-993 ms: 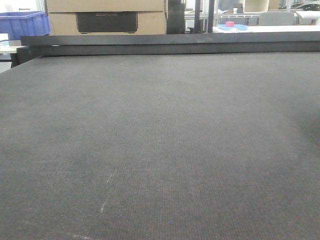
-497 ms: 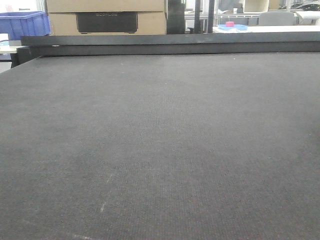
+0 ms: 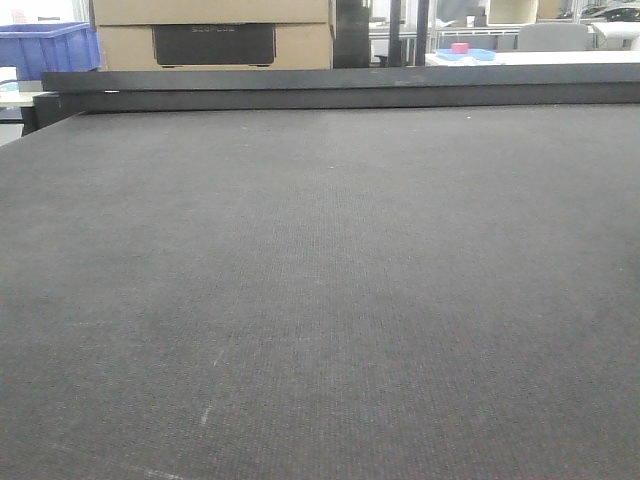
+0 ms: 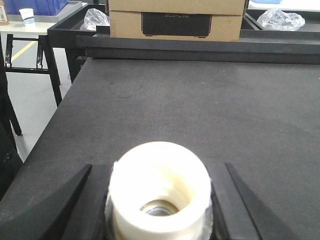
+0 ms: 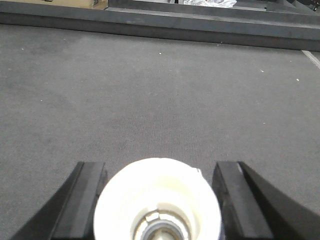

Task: Place valve from conveyor to right shelf box
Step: 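Lift both held valves up off the belt, then drive the base away from the conveyor toward the steel shelf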

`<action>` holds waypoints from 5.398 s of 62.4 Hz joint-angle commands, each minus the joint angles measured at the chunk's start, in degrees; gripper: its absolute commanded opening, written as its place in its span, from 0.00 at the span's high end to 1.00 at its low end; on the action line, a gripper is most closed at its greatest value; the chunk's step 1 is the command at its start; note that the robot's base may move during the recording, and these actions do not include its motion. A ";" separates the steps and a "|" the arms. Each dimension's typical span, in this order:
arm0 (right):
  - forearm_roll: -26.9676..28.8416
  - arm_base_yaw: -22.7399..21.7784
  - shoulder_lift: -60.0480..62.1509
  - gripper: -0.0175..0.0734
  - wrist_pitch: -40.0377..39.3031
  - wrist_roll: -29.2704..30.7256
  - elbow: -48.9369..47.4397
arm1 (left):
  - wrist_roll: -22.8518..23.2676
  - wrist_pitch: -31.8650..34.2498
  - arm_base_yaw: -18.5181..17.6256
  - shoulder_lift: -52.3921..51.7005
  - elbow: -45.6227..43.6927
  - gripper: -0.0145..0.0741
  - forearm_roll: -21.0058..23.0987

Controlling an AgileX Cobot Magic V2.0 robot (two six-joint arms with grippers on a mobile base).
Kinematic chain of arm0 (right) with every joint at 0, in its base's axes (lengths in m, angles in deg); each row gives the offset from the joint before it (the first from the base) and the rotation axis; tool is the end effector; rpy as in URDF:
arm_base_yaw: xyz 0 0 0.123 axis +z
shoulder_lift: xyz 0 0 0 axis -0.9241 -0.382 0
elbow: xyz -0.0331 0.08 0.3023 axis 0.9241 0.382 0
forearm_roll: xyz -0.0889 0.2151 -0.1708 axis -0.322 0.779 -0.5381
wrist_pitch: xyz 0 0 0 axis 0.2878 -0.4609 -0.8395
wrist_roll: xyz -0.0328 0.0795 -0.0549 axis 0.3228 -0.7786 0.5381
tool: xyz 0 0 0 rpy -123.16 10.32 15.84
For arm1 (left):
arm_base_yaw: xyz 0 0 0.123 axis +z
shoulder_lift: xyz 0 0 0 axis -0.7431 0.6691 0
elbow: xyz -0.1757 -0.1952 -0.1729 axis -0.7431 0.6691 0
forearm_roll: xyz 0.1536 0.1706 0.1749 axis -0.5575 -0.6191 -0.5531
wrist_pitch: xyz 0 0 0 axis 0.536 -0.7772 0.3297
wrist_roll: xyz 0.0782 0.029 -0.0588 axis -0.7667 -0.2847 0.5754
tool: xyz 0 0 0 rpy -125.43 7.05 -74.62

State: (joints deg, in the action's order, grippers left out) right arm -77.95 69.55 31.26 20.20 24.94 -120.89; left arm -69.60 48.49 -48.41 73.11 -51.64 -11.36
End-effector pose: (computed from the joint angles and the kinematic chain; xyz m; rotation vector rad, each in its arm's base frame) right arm 0.1527 0.0096 0.3517 -0.0783 1.8365 0.0495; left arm 0.1351 -0.0099 0.3810 0.0870 1.7837 -0.0690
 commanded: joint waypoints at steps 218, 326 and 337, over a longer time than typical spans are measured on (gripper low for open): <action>-0.15 -0.07 0.41 0.99 -4.73 0.29 -0.39 | 0.31 3.50 0.07 -0.44 -0.41 0.96 0.84; -0.15 -0.07 0.41 0.99 -4.73 0.29 -0.39 | 0.31 3.50 0.07 -0.44 -0.41 0.96 0.84; -0.15 -0.07 0.41 0.99 -4.73 0.29 -0.39 | 0.31 3.50 0.07 -0.44 -0.41 0.96 0.84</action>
State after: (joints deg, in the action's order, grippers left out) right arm -77.83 69.55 31.26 20.20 24.94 -120.76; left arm -69.50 48.95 -48.41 73.11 -51.64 -11.25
